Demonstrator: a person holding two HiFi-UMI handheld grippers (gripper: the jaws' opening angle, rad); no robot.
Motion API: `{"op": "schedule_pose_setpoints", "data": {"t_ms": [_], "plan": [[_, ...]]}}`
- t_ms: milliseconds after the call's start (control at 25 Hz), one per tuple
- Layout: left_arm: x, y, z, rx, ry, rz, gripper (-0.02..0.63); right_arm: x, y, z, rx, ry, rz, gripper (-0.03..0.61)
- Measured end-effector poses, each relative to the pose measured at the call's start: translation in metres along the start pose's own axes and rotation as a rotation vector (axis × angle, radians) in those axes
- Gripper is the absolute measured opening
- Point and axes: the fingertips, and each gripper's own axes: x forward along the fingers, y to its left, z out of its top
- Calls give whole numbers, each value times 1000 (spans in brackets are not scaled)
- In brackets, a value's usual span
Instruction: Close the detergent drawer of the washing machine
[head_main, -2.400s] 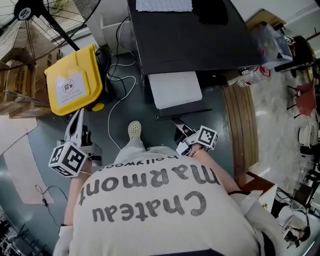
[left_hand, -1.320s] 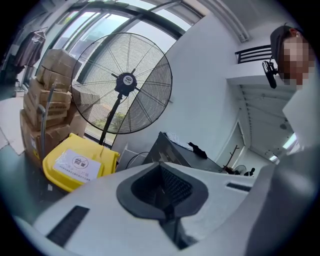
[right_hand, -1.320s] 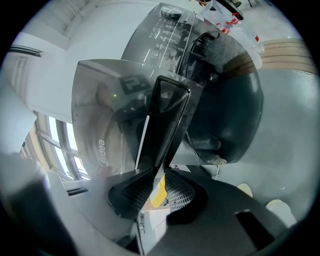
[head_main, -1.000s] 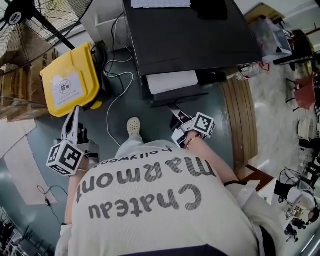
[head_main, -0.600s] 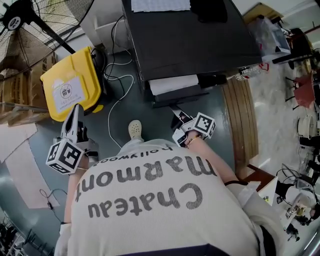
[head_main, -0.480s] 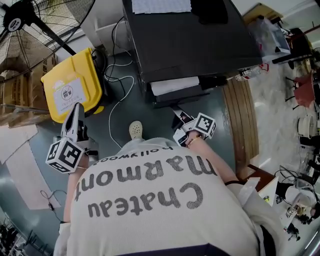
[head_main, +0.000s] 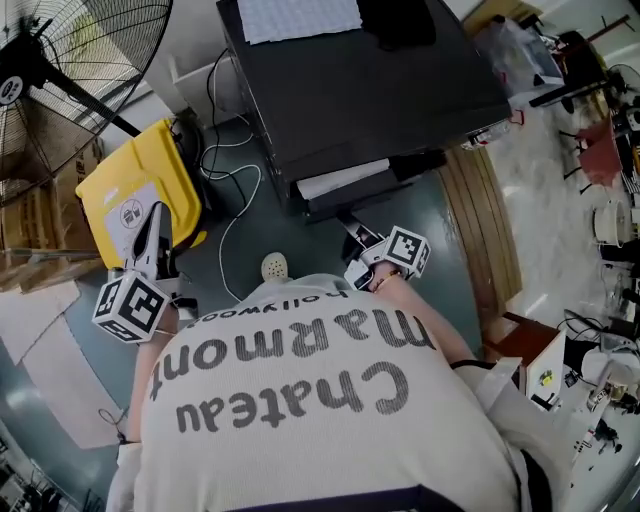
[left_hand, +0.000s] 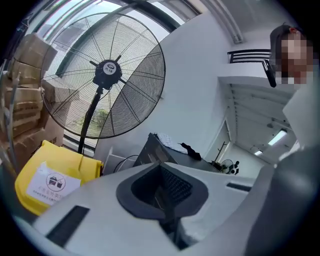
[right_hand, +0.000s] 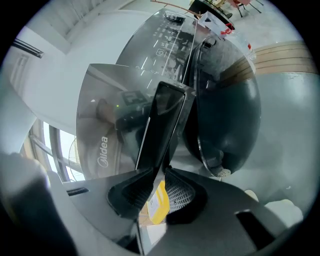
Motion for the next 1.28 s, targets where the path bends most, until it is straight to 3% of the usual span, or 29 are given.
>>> {"op": "schedule_pose_setpoints", "data": {"t_ms": [160,280,400,520,680,880,1280], "plan": [[12,3,2,2,20,-26,8,5,2,5,8,-30,-10,86],[17,5,5,10,29,-42,8,1,-3,3,36,-48,-68,86],[22,6,10,3,31,-63,8,6,2,8,22,-68,-22,86],[27,6,16,14,35,-78,8,8,3,10,39,-82,-45,86],[33,13,20,47,42,-82,8,16,6,14,31,-98,-15,86],[31,23,24,39,37,-67,8,19,5,14,60,-108,-60,86],[25,24,30,34,1,-56,8,30,12,22,59,-109,-28,86]]}}
